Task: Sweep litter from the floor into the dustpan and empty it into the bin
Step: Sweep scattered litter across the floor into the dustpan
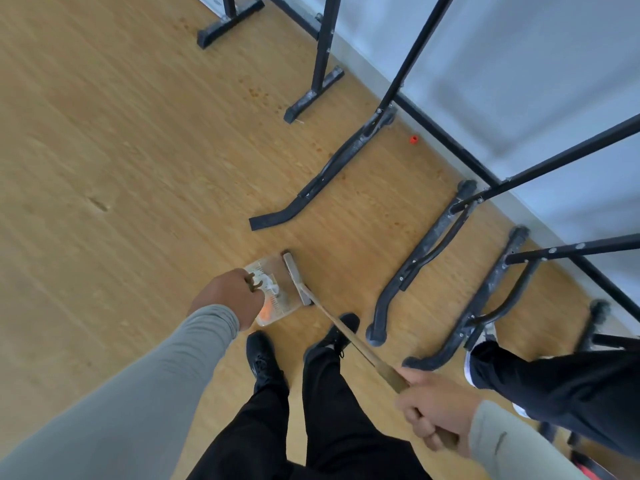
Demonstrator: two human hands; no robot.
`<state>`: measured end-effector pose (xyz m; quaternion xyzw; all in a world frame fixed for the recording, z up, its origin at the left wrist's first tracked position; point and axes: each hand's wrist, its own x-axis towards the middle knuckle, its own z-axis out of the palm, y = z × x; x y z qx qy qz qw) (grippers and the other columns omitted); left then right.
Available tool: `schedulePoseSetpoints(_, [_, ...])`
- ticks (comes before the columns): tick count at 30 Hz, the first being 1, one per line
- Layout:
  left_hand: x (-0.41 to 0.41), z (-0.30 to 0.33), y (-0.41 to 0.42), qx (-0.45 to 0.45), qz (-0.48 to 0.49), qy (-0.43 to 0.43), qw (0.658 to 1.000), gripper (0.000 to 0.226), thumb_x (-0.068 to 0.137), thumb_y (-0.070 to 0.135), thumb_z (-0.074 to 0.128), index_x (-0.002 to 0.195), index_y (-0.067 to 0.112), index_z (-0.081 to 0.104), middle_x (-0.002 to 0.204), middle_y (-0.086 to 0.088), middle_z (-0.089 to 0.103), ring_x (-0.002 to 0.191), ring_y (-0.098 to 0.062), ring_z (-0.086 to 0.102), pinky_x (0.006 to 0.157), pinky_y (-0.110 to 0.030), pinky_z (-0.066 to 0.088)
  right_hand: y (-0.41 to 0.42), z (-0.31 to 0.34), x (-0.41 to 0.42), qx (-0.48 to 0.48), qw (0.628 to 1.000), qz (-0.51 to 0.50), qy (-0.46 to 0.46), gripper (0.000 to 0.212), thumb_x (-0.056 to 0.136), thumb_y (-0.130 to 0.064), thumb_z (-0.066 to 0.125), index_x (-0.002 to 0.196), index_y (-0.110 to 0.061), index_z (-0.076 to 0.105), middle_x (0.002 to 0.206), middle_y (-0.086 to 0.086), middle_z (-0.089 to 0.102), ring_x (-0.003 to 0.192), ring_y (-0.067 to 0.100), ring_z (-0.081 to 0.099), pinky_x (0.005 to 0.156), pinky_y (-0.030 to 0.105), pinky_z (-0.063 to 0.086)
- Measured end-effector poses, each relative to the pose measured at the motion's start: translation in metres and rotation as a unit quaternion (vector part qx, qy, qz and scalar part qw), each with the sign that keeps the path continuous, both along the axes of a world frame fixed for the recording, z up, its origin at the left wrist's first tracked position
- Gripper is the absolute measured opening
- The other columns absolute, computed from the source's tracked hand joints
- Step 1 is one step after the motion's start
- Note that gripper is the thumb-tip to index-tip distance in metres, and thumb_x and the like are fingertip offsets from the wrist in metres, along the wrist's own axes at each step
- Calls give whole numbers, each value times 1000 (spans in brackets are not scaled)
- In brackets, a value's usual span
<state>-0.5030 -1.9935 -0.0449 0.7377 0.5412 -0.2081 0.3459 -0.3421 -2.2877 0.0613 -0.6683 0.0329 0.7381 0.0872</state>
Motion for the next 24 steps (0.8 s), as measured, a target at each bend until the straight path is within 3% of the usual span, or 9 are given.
schedulePoseSetpoints(2, [-2,1,2,-4,2,-1,1000,19,86,36,53,103,34,62,84,9,64,72,-17,63,69,-32,56,-14,11,28,-13,994,-108,-32,68,90,-1,51,147,-36,39,64,5,44,45,12,29,39,21,25])
schedulePoseSetpoints(6, [-5,0,3,-13,3,4,1000,18,87,36,52,102,33,60,85,9,62,72,-16,63,64,-30,52,-26,24,50,-19,987,-126,-96,68,94,-1,51,150,-37,37,66,8,45,46,14,30,40,23,27])
schedulePoseSetpoints(9, [-5,-1,1,-16,0,5,1000,15,87,35,51,101,34,57,84,9,62,71,-16,63,61,-29,50,3,-8,56,-20,979,-7,-201,63,92,-2,46,143,-38,36,62,5,43,44,14,34,40,22,30])
schedulePoseSetpoints(11, [-5,-1,0,-13,0,3,1000,15,87,35,52,100,32,59,83,9,63,71,-17,63,62,-30,51,27,-36,50,-17,955,162,-247,45,93,-3,44,133,-25,40,69,1,43,50,14,43,43,21,36])
schedulePoseSetpoints(14, [-8,-4,-2,-5,3,0,1000,14,87,36,52,99,35,60,82,10,63,71,-16,64,66,-32,55,53,-81,29,-24,928,294,-227,33,92,-2,45,122,-13,49,95,6,60,78,23,65,66,31,54])
schedulePoseSetpoints(17, [-8,-6,-3,-2,3,-2,1000,14,86,37,53,98,35,60,82,10,64,71,-16,64,67,-33,57,49,-102,-7,-8,925,347,-155,36,85,-7,52,116,11,58,79,6,57,86,31,67,77,38,53])
schedulePoseSetpoints(19, [-7,-6,-2,-6,0,-3,1000,18,86,38,54,102,34,60,83,10,63,71,-15,64,68,-33,57,45,-79,-16,19,953,294,-69,39,86,-7,57,125,-3,59,70,1,49,65,19,54,66,32,49])
schedulePoseSetpoints(22, [-5,-2,2,-16,-1,1,1000,20,87,37,53,106,33,57,84,10,61,72,-16,64,68,-32,56,21,-24,13,-5,998,-39,40,65,90,-3,55,132,-47,33,64,1,47,48,9,37,41,22,36])
schedulePoseSetpoints(24, [-6,1,3,-33,3,0,999,19,87,35,52,105,34,55,84,10,60,72,-17,65,69,-34,58,2,4,39,5,977,-213,27,62,95,-1,55,140,-41,40,63,5,45,44,10,33,34,21,29])
